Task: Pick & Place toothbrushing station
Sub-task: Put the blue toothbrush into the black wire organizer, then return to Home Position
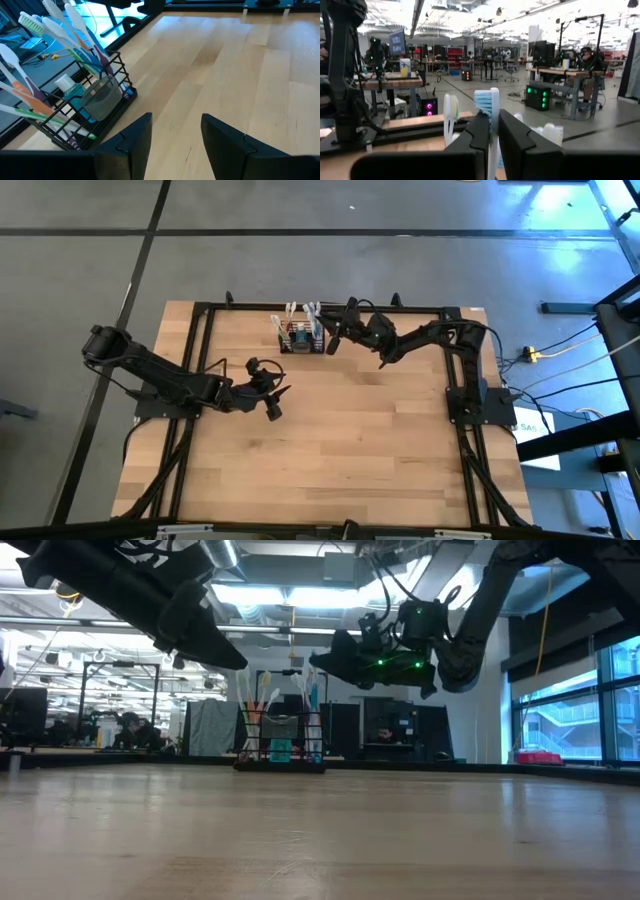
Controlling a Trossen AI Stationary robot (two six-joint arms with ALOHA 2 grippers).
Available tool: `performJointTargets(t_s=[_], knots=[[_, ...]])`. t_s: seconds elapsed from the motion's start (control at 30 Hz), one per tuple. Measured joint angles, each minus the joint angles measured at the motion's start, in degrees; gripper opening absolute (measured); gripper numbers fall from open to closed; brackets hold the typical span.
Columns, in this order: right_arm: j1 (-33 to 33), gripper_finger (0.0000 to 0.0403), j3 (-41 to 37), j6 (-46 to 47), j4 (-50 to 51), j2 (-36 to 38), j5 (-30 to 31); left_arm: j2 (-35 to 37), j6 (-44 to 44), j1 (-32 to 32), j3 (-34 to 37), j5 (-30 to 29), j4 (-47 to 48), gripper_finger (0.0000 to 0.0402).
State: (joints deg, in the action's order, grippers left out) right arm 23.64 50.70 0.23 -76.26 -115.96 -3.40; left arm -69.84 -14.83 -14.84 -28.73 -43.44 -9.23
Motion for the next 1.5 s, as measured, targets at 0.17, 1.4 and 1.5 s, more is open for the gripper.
performJointTargets(t_s=[0.17,1.4,1.5], knots=[[-0.06,0.0028,0.0,0.47,1.83,0.0,0.02,0.01,0.0,-0.02,0.01,0.02,0.0,0.0166],[-0.13,0.0192,-0.02,3.86,5.19,0.02,1.46,0.02,0.0,-0.02,0.0,0.04,0.0,0.0166],[-0.11,0.0205,-0.02,4.92,5.19,0.02,1.46,0.02,0.04,-0.01,0.02,0.04,0.02,0.0166]])
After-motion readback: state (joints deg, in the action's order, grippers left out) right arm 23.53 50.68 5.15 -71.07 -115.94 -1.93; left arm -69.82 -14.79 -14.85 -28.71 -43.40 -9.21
